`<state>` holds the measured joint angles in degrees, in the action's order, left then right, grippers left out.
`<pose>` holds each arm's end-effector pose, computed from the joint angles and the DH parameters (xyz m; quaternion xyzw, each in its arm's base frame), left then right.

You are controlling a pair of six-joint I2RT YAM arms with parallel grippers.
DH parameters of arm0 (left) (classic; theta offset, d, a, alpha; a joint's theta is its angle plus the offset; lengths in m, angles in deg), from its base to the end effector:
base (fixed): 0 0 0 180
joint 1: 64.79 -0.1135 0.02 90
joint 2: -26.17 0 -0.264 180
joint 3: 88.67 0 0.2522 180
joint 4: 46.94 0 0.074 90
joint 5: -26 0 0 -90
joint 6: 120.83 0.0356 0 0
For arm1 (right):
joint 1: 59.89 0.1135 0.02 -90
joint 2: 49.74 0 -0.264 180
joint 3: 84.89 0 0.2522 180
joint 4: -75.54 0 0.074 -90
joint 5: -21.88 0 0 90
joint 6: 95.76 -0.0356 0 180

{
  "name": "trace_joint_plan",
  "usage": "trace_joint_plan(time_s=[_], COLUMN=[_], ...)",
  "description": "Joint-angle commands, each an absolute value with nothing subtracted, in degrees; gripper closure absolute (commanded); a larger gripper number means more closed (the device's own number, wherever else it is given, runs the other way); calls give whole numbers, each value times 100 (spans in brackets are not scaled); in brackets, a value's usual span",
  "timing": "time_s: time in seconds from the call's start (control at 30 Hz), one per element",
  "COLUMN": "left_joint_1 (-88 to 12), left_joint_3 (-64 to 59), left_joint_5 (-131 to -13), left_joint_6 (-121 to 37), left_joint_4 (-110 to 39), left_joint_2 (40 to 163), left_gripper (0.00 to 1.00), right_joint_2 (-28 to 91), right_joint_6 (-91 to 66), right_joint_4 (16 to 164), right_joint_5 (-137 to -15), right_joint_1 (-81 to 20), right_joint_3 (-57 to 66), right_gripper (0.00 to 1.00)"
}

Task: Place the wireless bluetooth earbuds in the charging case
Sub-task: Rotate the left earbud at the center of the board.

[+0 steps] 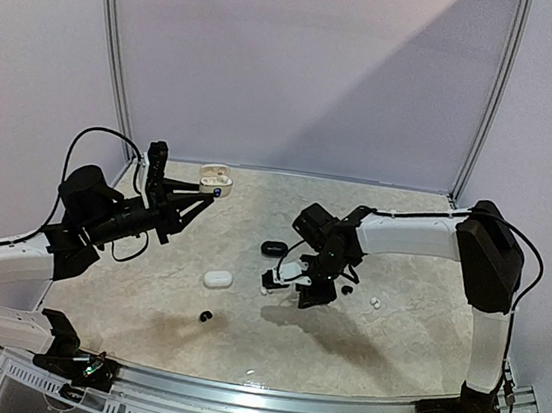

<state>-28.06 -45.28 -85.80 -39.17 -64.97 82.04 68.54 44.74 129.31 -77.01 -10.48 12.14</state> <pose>0.1722 -0.1450 0.2879 0.2976 0.6054 -0.3961 0.6229 0.2615 0.3137 0.1491 -0.7632 0.6282 0.0756 0.1307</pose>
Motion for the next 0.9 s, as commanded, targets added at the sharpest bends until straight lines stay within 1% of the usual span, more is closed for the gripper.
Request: trace_joint_plan(time_s=[0.0, 0.13, 0.33, 0.53, 0.67, 0.87], left_joint_1=[-2779, -2779, -2779, -2779, -2779, -2780], left_joint_3=[-4416, -4418, -4378, -4351, -4348, -4338], left_joint_5=[-8605, -8604, -8615, -8625, -8619, -8640], left_joint_6=[-3856, -3849, -3820, -3795, -3788, -3794], left_joint_4=[-6438, -6421, -6405, -6346, -6338, -6324], left_joint_2=[8154, 8161, 8189, 8193, 8193, 8223], left_gripper=[100, 100, 100, 100, 100, 100], right_joint_2=[7055, 7097, 7136, 7182, 7156, 7017], right_joint_6=[4499, 4373, 4165, 3812, 3101, 1456], right_joint_4=[13012, 13014, 13011, 13365, 13595, 13615], right_joint_5=[-7682, -7790, -7865, -8072, -8279, -8485], right_joint_1=[-1179, -1190, -1189, -1187, -1185, -1185], right_joint_3=[1357, 1421, 1434, 1565, 1543, 1269], right_gripper=[60, 71, 77, 83, 84, 87])
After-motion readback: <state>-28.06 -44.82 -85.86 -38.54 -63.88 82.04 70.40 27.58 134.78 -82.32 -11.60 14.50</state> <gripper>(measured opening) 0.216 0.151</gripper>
